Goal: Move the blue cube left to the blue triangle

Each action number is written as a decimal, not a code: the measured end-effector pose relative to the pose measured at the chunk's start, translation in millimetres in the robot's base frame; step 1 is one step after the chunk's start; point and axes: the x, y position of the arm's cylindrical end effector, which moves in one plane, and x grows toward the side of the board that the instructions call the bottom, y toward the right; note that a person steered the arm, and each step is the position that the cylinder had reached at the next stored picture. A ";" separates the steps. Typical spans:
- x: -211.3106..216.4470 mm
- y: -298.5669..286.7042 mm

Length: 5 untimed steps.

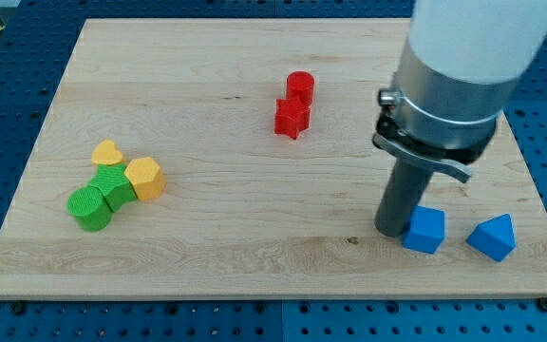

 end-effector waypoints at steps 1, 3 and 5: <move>3.3 16.4; 9.5 -28.8; 20.8 -218.7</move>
